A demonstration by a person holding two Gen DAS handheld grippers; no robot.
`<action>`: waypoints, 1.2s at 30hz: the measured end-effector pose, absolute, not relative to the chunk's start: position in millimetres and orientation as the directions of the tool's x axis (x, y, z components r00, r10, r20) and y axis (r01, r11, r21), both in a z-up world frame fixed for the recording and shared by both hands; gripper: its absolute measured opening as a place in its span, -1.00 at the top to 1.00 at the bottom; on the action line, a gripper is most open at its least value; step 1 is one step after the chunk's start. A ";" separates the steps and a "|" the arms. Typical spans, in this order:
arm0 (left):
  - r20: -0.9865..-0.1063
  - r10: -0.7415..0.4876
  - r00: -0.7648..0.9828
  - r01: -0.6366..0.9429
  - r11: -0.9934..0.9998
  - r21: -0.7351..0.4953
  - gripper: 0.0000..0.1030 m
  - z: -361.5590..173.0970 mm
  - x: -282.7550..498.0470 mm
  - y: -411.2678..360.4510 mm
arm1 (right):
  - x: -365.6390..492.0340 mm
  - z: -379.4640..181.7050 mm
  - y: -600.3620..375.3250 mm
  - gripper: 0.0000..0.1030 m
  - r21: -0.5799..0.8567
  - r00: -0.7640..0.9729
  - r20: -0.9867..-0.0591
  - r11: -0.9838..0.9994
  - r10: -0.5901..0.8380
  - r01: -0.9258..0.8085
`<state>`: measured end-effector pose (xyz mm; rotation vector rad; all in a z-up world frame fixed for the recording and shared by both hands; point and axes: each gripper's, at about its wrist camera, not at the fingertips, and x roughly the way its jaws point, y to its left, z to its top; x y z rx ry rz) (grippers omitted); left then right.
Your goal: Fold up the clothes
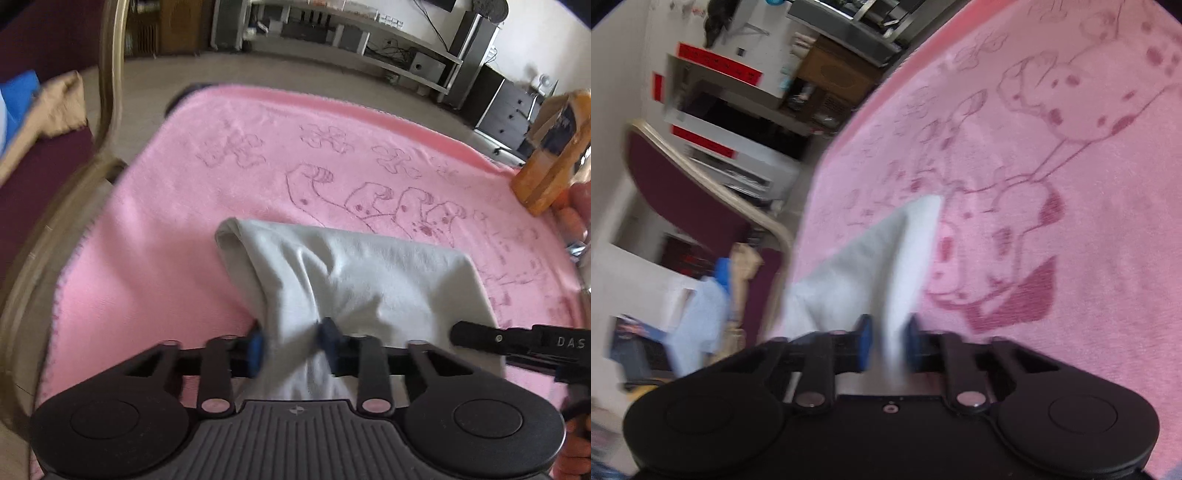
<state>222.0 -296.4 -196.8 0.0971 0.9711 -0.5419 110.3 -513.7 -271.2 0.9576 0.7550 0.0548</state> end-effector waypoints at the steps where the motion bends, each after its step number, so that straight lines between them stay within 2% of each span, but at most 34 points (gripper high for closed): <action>1: -0.797 -0.382 0.468 0.481 0.867 -0.132 0.71 -194.0 215.8 -297.8 | 109.9 -267.2 -509.2 0.84 0.731 0.749 -0.571 0.624 0.336 0.277; 5: -0.737 -0.362 0.571 0.507 0.861 -0.031 0.76 -173.4 183.5 -300.7 | 103.8 -236.2 -475.4 0.85 0.561 0.765 -0.612 0.793 0.202 0.238; 9: -0.636 -0.382 0.671 0.519 0.854 0.035 0.80 -141.0 137.5 -288.7 | 72.0 -192.6 -454.2 0.86 0.506 0.825 -0.542 0.846 0.160 0.167; 15: -0.471 -0.500 0.727 0.543 0.838 -0.051 0.83 -82.9 67.3 -259.4 | -12.4 -133.3 -437.5 0.87 0.523 0.916 -0.391 0.841 0.091 0.139; 22: -0.330 -0.663 0.672 0.671 0.734 -0.106 0.84 -31.5 -12.1 -287.3 | -104.7 -75.4 -447.5 0.87 0.506 0.963 -0.262 0.842 -0.057 0.187; 29: -0.288 -0.798 0.529 0.813 0.574 -0.100 0.84 -15.8 -65.3 -367.0 | -196.0 -42.9 -485.3 0.88 0.432 0.943 -0.213 0.842 -0.255 0.325; 33: -0.283 -0.841 0.462 0.852 0.509 -0.123 0.84 -14.8 -75.3 -419.3 | -218.7 -44.6 -521.3 0.89 0.443 0.924 -0.225 0.812 -0.310 0.380; 36: -0.265 -0.864 0.429 0.873 0.472 -0.124 0.91 -16.8 -81.7 -451.9 | -229.7 -50.1 -548.4 0.90 0.453 0.909 -0.237 0.789 -0.343 0.416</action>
